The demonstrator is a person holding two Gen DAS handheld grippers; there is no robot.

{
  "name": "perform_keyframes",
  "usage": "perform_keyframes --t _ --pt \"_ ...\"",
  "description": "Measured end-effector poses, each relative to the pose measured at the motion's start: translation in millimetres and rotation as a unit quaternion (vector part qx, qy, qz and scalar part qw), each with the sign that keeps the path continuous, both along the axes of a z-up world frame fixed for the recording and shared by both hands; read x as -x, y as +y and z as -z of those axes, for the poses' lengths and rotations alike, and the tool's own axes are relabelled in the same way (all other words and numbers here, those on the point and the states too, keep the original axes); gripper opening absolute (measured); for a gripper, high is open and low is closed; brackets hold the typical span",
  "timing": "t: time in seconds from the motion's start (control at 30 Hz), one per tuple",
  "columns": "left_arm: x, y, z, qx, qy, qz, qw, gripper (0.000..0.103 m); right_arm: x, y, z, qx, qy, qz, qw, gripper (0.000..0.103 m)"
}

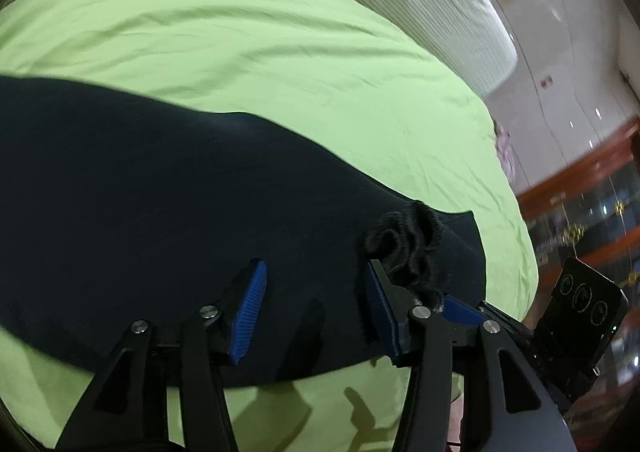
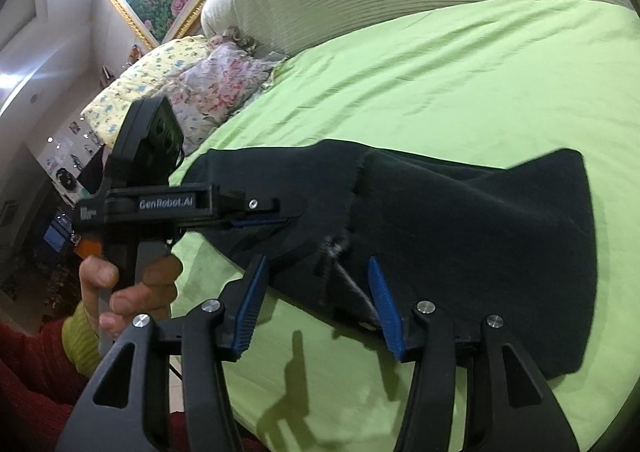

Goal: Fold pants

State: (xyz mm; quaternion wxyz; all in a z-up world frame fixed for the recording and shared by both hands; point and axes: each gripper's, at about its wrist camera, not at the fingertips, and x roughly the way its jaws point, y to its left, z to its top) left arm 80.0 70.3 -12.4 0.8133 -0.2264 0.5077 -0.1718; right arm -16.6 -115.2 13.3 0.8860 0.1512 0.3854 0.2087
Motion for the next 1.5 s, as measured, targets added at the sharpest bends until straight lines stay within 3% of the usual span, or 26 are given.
perform_keyframes --t 0.27,0.8,1.2,1.33,1.5 --pt "25 59 -5 0.018 0.002 -0.08 0.9967 0.056 -15 24 -3 -0.002 -0.003 -0.039 0.999 0.054" --pt "77 165 -8 0.026 0.01 -0.214 0.9765 0.058 -63 81 -16 0.003 -0.007 -0.11 0.994 0.054" --pt "85 217 -6 0.041 0.015 -0.268 0.9623 0.062 -106 111 -26 0.005 -0.004 -0.15 0.989 0.058" --pt "78 224 -3 0.029 0.022 -0.28 0.9593 0.063 -122 123 -30 0.01 -0.007 -0.163 0.986 0.058" --pt "66 232 5 0.039 0.032 -0.286 0.9569 0.063 -143 139 -32 0.011 -0.004 -0.181 0.983 0.058"
